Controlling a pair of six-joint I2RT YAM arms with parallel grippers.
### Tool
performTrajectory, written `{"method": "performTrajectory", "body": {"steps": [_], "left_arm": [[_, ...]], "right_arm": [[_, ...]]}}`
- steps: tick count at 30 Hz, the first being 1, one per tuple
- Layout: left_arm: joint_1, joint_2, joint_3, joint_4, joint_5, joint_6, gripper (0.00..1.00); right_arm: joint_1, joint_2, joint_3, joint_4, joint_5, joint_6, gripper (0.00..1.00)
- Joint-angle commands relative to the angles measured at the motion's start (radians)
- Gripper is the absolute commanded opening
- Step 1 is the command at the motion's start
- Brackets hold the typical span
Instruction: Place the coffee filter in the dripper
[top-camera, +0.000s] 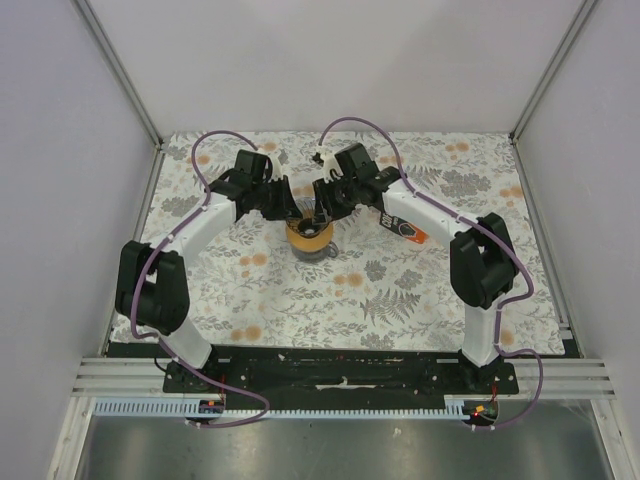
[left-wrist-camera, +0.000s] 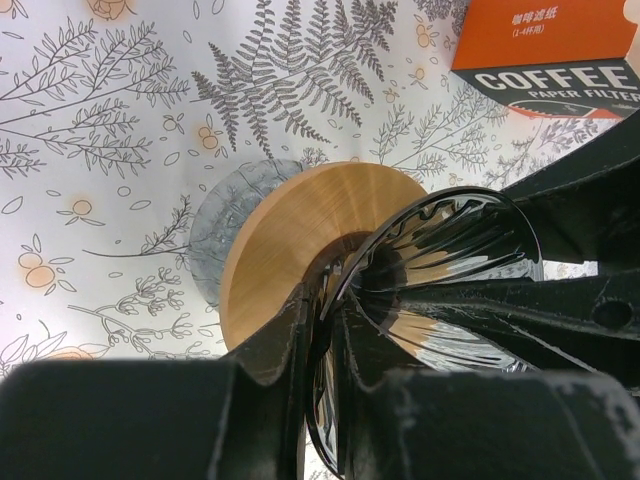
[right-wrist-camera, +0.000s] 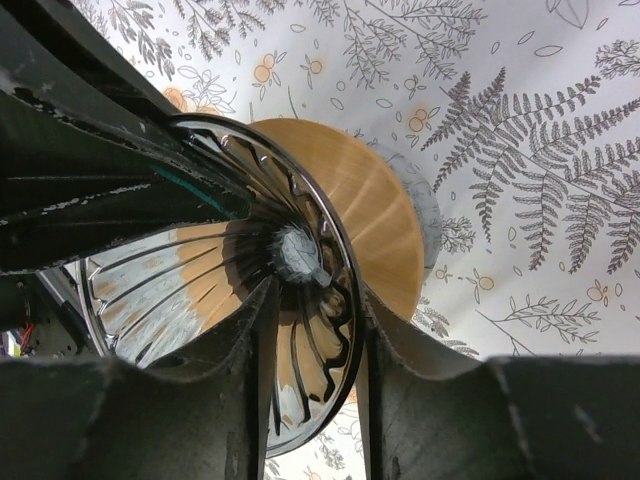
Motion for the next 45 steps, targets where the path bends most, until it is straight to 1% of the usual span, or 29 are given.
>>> {"method": "performTrajectory", "body": {"steps": [1, 9, 14, 16, 19, 22, 23, 26, 30, 31, 35, 36, 38, 42, 45], "left_arm": [[0.002, -0.011, 0.011, -0.116, -0.059, 0.068, 0.14], [0.002, -0.023, 0.048, -0.116, -0.070, 0.117, 0.24], [0.002, -0.023, 0.051, -0.116, -0.040, 0.128, 0.30], [0.002, -0.026, 0.057, -0.115, -0.030, 0.132, 0.30], [0.002, -0.040, 0.068, -0.113, -0.008, 0.145, 0.31], [0.002, -0.057, 0.072, -0.111, -0.007, 0.152, 0.34], [0.002, -0.063, 0.072, -0.110, -0.010, 0.157, 0.35], [0.002, -0.077, 0.077, -0.110, -0.020, 0.171, 0.44], [0.002, -0.082, 0.095, -0.121, -0.024, 0.185, 0.50], [0.002, -0.080, 0.098, -0.127, -0.027, 0.188, 0.50], [0.006, -0.092, 0.121, -0.138, -0.039, 0.212, 0.55], [0.006, -0.100, 0.128, -0.139, -0.040, 0.217, 0.58], [0.013, -0.112, 0.137, -0.139, -0.045, 0.227, 0.61], [0.025, -0.134, 0.160, -0.151, -0.050, 0.243, 0.61], [0.039, -0.155, 0.158, -0.153, -0.053, 0.250, 0.61]], "right_arm": [[0.025, -0.002, 0.077, -0.112, -0.041, -0.038, 0.41], [0.025, -0.005, 0.158, -0.176, -0.007, -0.072, 0.47], [0.025, -0.014, 0.166, -0.183, -0.004, -0.080, 0.48], [0.025, -0.016, 0.163, -0.184, -0.004, -0.078, 0.48], [0.025, -0.017, 0.158, -0.186, 0.005, -0.080, 0.44], [0.025, -0.020, 0.155, -0.186, 0.005, -0.078, 0.43], [0.025, -0.022, 0.153, -0.187, 0.002, -0.078, 0.43], [0.023, -0.028, 0.164, -0.193, 0.013, -0.086, 0.46], [0.025, -0.031, 0.202, -0.225, 0.030, -0.116, 0.52], [0.025, -0.035, 0.210, -0.232, 0.028, -0.126, 0.56], [0.023, -0.100, 0.222, -0.244, 0.046, -0.191, 0.64], [0.023, -0.120, 0.222, -0.249, 0.068, -0.195, 0.68], [0.020, -0.164, 0.218, -0.255, 0.117, -0.254, 0.73], [-0.009, -0.268, 0.172, -0.264, 0.236, -0.333, 0.82], [-0.067, -0.327, 0.109, -0.265, 0.321, -0.388, 0.86]]}}
